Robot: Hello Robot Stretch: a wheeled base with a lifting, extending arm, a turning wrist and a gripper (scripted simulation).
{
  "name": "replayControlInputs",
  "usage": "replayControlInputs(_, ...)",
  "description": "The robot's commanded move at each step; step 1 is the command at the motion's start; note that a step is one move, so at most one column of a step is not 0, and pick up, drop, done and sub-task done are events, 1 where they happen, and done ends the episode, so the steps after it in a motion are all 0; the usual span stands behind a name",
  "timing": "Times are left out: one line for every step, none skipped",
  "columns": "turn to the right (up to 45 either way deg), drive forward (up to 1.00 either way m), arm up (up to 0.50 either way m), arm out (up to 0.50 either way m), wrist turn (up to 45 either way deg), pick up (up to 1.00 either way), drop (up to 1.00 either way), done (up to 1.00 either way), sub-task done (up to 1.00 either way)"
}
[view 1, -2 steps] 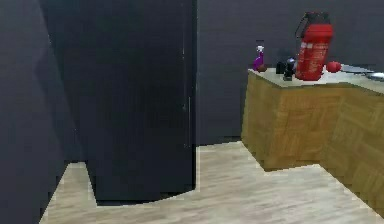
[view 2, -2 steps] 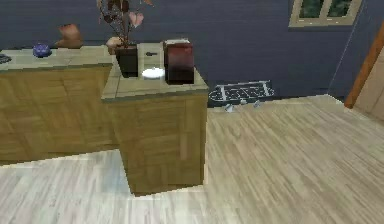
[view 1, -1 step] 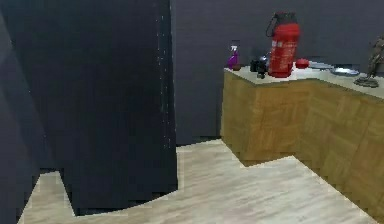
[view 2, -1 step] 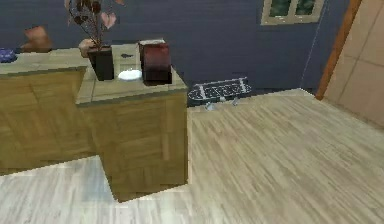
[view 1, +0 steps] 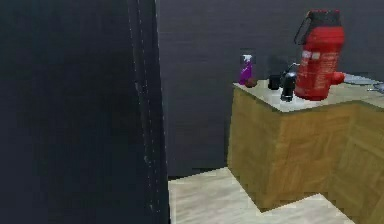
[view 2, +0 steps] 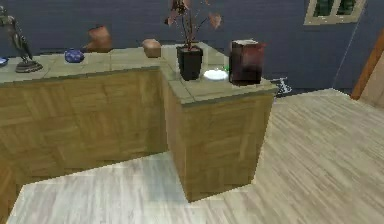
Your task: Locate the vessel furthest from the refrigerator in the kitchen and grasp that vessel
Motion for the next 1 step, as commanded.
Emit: replayControlInputs(45.0, 0.0, 0.0, 0.0, 0.0, 0.0, 0.0, 0.0, 0.0)
